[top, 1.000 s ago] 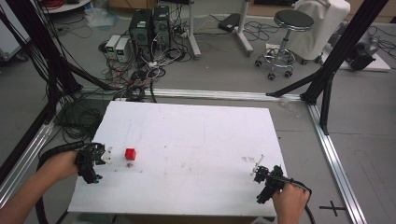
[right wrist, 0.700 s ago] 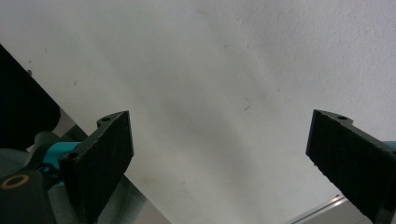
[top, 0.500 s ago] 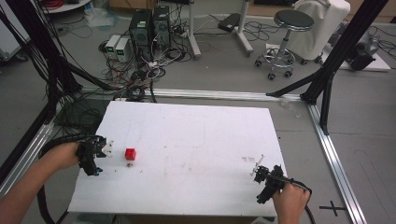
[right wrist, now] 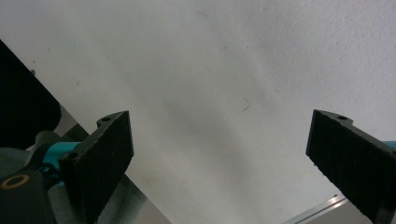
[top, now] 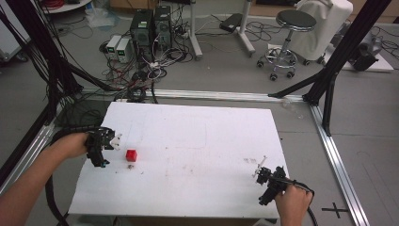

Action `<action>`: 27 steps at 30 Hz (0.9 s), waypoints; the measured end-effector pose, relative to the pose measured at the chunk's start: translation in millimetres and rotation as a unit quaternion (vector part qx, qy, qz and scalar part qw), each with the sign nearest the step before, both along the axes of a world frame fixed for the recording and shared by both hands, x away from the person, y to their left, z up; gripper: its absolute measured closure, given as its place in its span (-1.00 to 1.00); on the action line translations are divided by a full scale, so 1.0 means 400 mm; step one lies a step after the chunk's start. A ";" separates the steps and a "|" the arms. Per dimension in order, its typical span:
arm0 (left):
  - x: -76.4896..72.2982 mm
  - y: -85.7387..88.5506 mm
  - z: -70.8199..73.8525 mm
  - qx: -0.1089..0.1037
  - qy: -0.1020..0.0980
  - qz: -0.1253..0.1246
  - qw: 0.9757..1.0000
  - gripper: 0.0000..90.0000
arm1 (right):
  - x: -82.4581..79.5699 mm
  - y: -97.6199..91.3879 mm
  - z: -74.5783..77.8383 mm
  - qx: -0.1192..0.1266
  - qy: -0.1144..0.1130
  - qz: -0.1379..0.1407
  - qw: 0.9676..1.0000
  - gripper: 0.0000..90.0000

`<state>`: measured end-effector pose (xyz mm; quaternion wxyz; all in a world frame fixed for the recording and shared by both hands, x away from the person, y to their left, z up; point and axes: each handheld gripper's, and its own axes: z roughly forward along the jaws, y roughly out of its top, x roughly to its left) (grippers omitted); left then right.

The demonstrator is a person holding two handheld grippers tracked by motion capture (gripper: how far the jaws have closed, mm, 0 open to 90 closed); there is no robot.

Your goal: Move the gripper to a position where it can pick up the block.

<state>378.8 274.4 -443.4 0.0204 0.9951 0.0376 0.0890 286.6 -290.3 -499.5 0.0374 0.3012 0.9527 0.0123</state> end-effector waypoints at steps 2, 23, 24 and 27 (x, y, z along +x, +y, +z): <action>0.005 -0.005 0.001 -0.001 -0.001 -0.002 1.000 -0.51 | 0.000 0.000 0.001 0.000 0.000 0.000 1.000 -0.85; 0.057 -0.078 -0.019 0.009 0.013 -0.049 0.999 -0.51 | -0.004 -0.009 0.004 0.009 -0.007 -0.006 1.000 -0.85; 0.059 -0.080 -0.022 0.010 0.015 -0.050 0.999 -0.51 | -0.004 -0.010 0.005 0.008 -0.007 -0.004 1.000 -0.85; 0.066 -0.086 -0.029 0.015 0.017 -0.054 0.998 -0.51 | -0.004 -0.009 0.007 0.010 -0.008 -0.002 1.000 -0.85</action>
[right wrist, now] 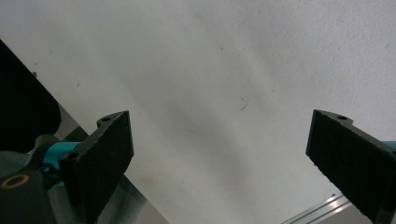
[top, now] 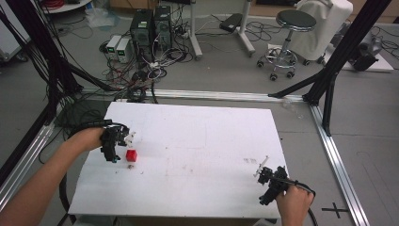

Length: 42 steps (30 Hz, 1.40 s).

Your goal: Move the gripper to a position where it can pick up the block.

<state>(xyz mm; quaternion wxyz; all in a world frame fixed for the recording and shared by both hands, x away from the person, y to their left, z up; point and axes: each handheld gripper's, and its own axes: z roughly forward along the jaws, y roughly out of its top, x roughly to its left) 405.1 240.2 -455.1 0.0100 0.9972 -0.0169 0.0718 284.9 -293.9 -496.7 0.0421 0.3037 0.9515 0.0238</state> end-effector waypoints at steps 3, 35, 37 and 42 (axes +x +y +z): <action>0.006 -0.007 -0.015 0.004 0.007 0.000 1.000 -0.51 | 0.001 0.003 0.001 0.000 -0.001 0.002 1.000 -0.85; 0.033 -0.070 -0.121 0.019 0.039 -0.020 0.999 -0.51 | 0.001 0.003 -0.001 -0.002 -0.001 0.004 1.000 -0.85; 0.032 -0.071 -0.125 0.018 0.042 -0.015 0.999 -0.51 | 0.000 0.003 0.000 -0.002 0.000 0.002 1.000 -0.85; 0.033 -0.070 -0.121 0.019 0.042 -0.017 0.999 -0.51 | 0.000 0.004 0.002 -0.001 -0.003 0.002 1.000 -0.85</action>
